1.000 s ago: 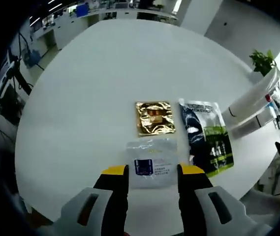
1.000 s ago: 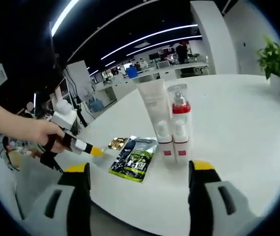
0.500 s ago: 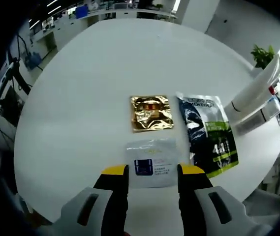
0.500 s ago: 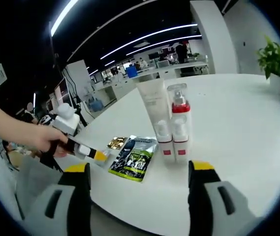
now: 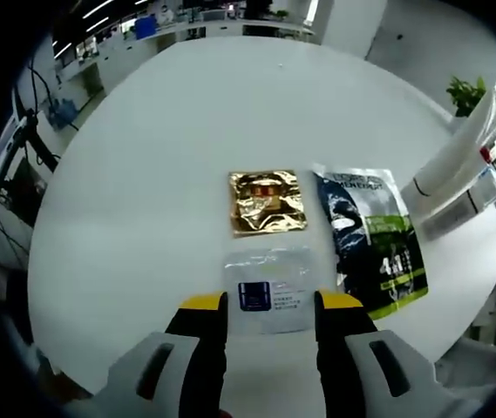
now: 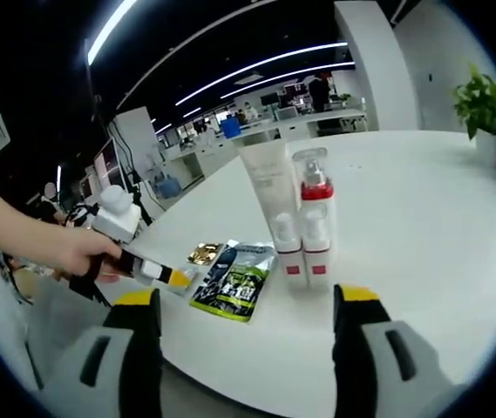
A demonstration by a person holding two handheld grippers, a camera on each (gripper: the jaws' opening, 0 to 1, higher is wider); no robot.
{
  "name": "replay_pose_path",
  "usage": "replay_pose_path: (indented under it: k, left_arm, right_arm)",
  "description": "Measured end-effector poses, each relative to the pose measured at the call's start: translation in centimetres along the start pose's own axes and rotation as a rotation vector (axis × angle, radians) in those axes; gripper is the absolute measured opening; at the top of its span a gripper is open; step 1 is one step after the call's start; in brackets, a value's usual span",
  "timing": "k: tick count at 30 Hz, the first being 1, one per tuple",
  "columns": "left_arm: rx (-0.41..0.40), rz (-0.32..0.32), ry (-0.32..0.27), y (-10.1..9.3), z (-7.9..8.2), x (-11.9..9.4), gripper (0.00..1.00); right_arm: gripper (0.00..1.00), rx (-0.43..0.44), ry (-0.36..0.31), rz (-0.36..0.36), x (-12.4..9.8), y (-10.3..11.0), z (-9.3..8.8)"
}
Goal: Arrange the skincare products in the storage area until every visible bottle or jar stands upright without overlapping.
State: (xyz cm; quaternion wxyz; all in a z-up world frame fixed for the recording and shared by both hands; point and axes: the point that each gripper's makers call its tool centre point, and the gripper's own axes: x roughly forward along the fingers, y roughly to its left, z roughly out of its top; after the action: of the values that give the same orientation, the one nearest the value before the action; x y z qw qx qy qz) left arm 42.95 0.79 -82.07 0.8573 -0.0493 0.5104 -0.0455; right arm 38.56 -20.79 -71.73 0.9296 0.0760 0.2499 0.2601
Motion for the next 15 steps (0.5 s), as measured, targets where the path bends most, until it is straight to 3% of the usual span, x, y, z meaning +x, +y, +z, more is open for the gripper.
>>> replay_pose_path:
  k: [15]
  left_arm:
    - [-0.007,-0.006,0.003,-0.09,-0.01,0.06,0.39]
  right_arm:
    - [0.81,-0.007,0.007,0.0,-0.01,0.18,-0.09]
